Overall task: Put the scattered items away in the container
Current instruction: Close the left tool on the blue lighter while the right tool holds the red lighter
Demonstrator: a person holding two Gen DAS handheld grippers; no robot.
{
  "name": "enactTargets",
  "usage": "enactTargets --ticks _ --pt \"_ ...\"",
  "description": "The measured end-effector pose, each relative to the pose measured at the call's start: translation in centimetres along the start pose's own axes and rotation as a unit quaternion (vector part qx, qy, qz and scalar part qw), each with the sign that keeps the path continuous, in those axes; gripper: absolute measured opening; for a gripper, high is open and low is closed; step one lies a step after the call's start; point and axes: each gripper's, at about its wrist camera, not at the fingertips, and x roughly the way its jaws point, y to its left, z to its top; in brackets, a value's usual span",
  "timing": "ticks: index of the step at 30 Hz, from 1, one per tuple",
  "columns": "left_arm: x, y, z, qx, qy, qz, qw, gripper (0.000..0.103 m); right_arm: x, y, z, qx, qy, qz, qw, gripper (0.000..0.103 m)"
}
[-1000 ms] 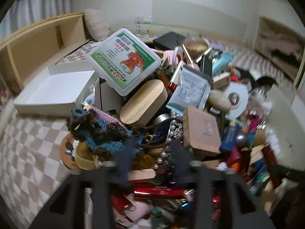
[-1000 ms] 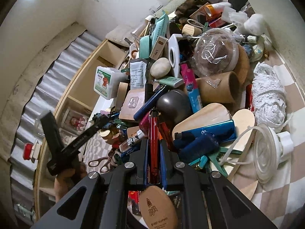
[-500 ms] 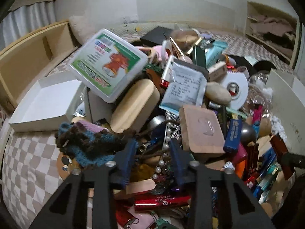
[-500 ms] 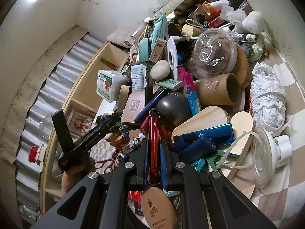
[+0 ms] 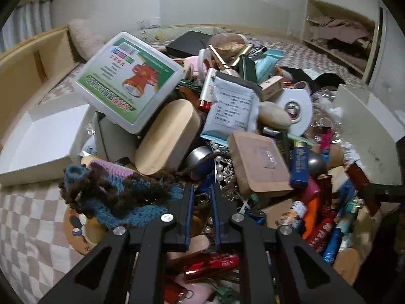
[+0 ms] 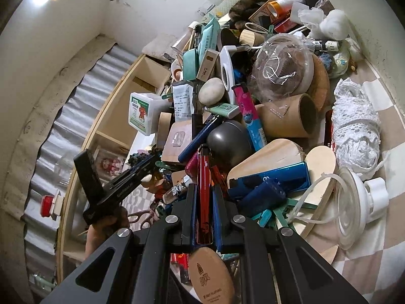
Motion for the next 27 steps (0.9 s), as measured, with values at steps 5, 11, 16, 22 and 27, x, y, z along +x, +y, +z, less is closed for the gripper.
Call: enactTargets --ticks 5,11,16,22,27 --pt "-0.5 -1.4 0.2 0.02 -0.01 0.015 0.9996 0.013 -0.1 0.0 0.1 0.001 -0.002 0.002 1.0 0.013" --pt "-1.8 -5.9 0.9 0.076 -0.041 -0.012 0.9962 0.036 -0.3 -0.3 0.3 0.005 -0.007 0.001 1.0 0.013" --pt "0.4 -10.1 1.0 0.15 -0.012 -0.039 0.9879 0.038 -0.5 -0.5 0.4 0.01 -0.008 0.004 1.0 0.013" --pt "3.4 -12.3 1.9 0.188 0.02 -0.038 0.9812 0.038 -0.9 -0.7 0.5 0.014 -0.013 0.008 1.0 0.013" --pt "4.3 -12.2 2.6 0.171 0.032 -0.054 0.9833 0.037 -1.2 -1.1 0.7 0.021 -0.018 0.011 1.0 0.013"
